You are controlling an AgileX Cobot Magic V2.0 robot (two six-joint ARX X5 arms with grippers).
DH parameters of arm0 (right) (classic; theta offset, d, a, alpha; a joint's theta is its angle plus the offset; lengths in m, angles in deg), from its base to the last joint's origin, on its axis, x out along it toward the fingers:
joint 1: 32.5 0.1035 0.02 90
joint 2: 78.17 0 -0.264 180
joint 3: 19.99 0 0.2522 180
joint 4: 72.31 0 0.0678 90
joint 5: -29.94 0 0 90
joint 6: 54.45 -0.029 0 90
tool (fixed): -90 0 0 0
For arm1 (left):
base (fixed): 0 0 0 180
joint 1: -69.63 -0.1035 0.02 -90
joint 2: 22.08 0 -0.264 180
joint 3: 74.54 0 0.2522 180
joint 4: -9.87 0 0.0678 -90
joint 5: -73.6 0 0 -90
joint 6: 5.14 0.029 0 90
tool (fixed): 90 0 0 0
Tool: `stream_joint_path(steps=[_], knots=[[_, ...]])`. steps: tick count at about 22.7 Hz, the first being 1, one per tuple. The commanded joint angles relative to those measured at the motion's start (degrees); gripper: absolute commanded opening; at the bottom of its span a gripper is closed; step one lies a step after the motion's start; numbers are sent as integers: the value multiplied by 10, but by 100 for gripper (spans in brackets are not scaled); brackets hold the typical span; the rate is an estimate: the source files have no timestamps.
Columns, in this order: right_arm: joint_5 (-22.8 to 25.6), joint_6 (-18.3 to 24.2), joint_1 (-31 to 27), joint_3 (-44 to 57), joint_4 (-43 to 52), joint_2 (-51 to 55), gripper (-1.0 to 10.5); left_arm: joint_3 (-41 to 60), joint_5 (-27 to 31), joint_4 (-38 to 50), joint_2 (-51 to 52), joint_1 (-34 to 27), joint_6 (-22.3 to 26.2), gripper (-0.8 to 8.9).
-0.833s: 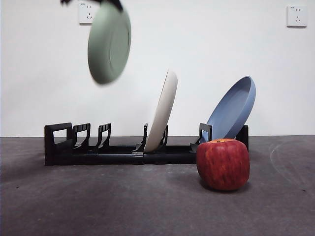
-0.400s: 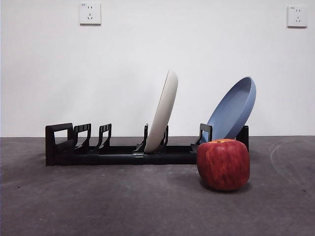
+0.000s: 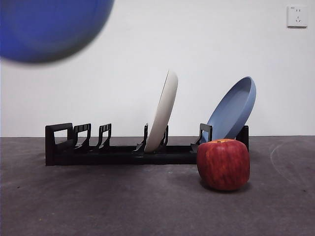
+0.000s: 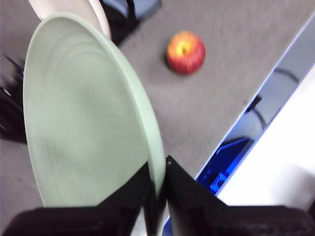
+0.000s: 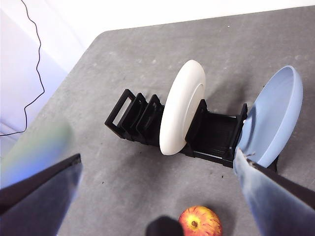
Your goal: Take the green plate from the plate rack,put the plate on the table,take the apple from the table,put the apple in the plate
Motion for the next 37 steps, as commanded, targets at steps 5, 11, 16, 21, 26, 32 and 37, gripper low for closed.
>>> stream_joint_path(steps=[5, 11, 16, 21, 26, 32, 37], knots=[[2, 6, 1, -3, 4, 0, 689, 182, 71, 177, 1, 37, -67, -9], [2, 6, 1, -3, 1, 0, 689, 299, 82, 325, -57, 38, -74, -9], [2, 6, 1, -3, 1, 0, 689, 329, 101, 404, -156, 37, -74, -9], [2, 6, 1, -3, 1, 0, 689, 329, 21, 453, -263, 37, -74, -9], [2, 6, 1, -3, 1, 0, 689, 329, -28, 445, -298, 34, -75, -9], [2, 6, 1, -3, 1, 0, 689, 329, -84, 450, -308, 22, -68, -9], [2, 6, 1, -3, 1, 0, 689, 329, -106, 444, -311, 14, -62, -9]])
